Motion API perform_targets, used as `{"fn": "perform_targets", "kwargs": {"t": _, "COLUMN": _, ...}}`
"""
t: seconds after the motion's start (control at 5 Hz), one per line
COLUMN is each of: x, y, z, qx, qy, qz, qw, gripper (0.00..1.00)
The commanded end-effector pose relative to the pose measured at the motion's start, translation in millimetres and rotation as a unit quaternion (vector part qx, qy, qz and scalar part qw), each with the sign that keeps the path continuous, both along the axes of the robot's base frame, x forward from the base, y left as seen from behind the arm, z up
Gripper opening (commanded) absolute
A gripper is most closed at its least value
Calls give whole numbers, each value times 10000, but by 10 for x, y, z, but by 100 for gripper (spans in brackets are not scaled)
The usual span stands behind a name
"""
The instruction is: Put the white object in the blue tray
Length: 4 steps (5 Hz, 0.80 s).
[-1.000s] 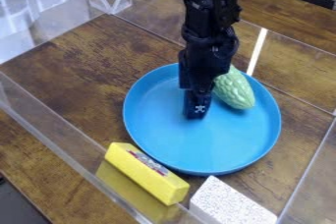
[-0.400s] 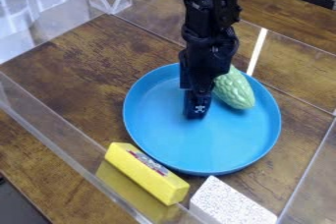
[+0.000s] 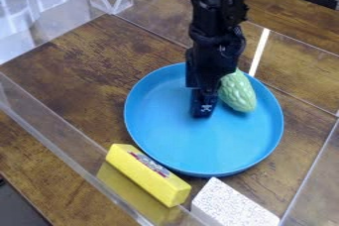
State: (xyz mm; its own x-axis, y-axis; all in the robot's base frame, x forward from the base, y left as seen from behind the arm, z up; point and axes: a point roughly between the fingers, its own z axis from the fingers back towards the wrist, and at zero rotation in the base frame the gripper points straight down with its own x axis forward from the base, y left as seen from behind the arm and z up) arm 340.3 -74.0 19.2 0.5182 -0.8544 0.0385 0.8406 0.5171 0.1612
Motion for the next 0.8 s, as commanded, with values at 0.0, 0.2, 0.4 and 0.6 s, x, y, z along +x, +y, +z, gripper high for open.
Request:
{"fn": "perform_targets", "kwargs": {"t": 0.0, "x": -35, "y": -97, "z": -118, "qx": 26, "qy": 136, "qz": -103, "qw": 9999, "gripper": 100}}
{"fn": "perform_targets", "kwargs": {"t": 0.2, "x": -28, "y": -113, "z": -124, "qx": 19, "qy": 154, "qz": -70, "qw": 9999, "gripper": 100}}
{"fn": "perform_targets", "kwargs": {"t": 0.4, "x": -33, "y": -128, "z": -128, "qx": 10, "qy": 180, "qz": -14, "qw": 9998, "gripper": 100}}
{"fn": "perform_targets", "kwargs": {"t": 0.6, "x": -41, "y": -144, "z": -125, "qx": 2, "qy": 209, "qz": 40, "qw": 9998, "gripper": 100}}
